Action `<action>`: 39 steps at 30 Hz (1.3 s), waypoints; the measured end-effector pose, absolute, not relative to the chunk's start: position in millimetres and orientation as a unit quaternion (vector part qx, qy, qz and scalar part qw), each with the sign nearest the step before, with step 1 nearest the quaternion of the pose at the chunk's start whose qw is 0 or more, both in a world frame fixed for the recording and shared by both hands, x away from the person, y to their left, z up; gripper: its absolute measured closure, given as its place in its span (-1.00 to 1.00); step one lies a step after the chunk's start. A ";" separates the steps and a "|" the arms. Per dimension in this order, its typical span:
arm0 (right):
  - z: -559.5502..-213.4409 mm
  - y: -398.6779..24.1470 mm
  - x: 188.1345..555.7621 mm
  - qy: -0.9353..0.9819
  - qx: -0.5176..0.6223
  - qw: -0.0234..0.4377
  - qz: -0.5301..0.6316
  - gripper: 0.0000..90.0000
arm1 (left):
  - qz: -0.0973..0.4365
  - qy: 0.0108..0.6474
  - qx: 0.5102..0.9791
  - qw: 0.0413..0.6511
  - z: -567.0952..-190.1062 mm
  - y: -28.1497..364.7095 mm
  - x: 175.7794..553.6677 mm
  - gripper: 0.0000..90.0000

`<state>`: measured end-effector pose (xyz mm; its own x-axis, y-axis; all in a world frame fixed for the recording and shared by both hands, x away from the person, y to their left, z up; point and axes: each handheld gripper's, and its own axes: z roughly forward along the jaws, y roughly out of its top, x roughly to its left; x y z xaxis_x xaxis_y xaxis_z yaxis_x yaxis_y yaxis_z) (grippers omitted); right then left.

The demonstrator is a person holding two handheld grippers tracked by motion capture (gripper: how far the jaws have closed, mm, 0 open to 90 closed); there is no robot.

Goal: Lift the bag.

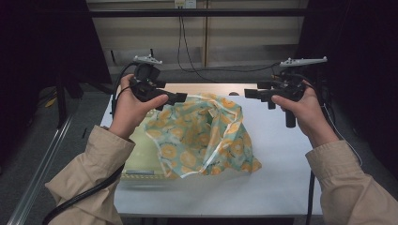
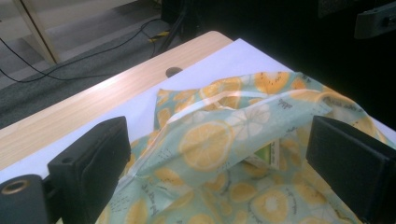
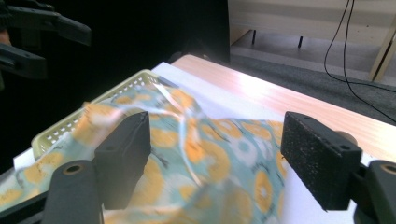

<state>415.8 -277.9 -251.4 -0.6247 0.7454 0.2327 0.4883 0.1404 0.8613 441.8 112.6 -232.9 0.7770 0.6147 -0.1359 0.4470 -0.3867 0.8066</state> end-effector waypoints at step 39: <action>-395.3 -311.2 320.4 0.811 0.385 0.126 0.423 -0.56 | 0.069 0.338 0.846 0.407 -363.2 195.7 370.3 -0.83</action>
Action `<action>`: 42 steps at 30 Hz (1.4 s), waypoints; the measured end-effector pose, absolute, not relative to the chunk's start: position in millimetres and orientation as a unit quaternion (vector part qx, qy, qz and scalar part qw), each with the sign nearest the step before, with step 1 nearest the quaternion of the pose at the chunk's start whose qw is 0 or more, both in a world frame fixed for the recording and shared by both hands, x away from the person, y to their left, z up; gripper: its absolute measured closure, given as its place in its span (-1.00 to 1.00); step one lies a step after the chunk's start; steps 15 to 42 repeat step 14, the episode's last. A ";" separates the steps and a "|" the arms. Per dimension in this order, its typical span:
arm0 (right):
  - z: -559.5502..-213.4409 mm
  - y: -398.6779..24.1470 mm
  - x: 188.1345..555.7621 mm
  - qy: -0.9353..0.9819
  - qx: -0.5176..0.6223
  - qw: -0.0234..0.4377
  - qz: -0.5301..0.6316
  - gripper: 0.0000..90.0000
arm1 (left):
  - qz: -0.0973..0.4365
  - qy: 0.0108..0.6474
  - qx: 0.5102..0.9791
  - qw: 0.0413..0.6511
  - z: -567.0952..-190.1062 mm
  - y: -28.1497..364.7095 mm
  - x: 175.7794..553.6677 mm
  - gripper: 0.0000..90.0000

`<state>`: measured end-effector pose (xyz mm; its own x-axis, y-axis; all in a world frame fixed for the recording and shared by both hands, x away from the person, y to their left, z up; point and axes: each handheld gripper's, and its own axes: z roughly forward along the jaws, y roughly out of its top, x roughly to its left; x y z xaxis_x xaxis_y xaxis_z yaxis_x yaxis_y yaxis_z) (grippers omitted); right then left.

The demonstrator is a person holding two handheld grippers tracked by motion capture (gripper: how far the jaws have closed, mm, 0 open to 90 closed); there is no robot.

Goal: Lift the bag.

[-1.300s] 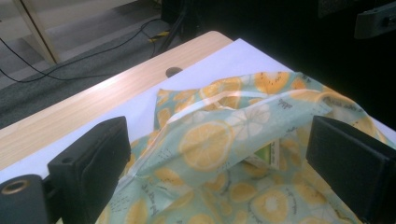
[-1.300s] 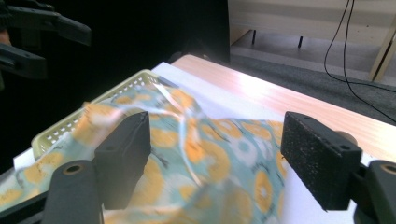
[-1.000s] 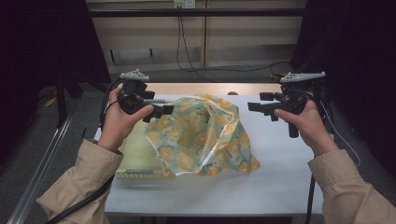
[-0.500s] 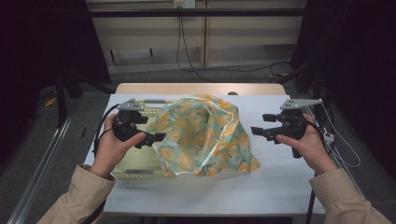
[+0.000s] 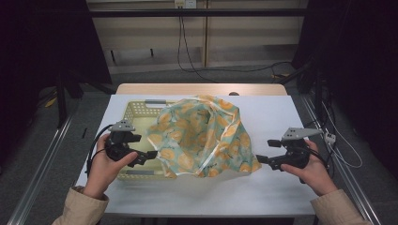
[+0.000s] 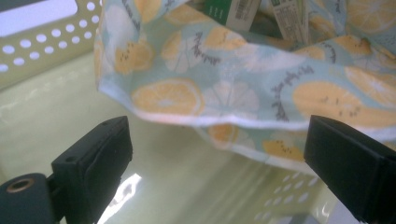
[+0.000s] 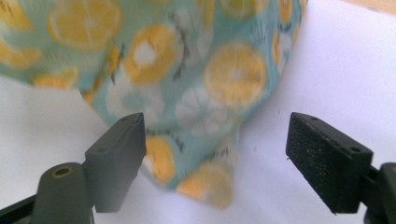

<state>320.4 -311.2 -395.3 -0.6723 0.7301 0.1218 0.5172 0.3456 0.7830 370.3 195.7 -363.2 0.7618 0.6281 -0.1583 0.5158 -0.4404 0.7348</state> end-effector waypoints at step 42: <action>-435.7 -324.6 292.7 0.808 0.399 0.113 0.419 -0.61 | 0.069 0.341 0.842 0.411 -385.5 200.7 354.6 -0.84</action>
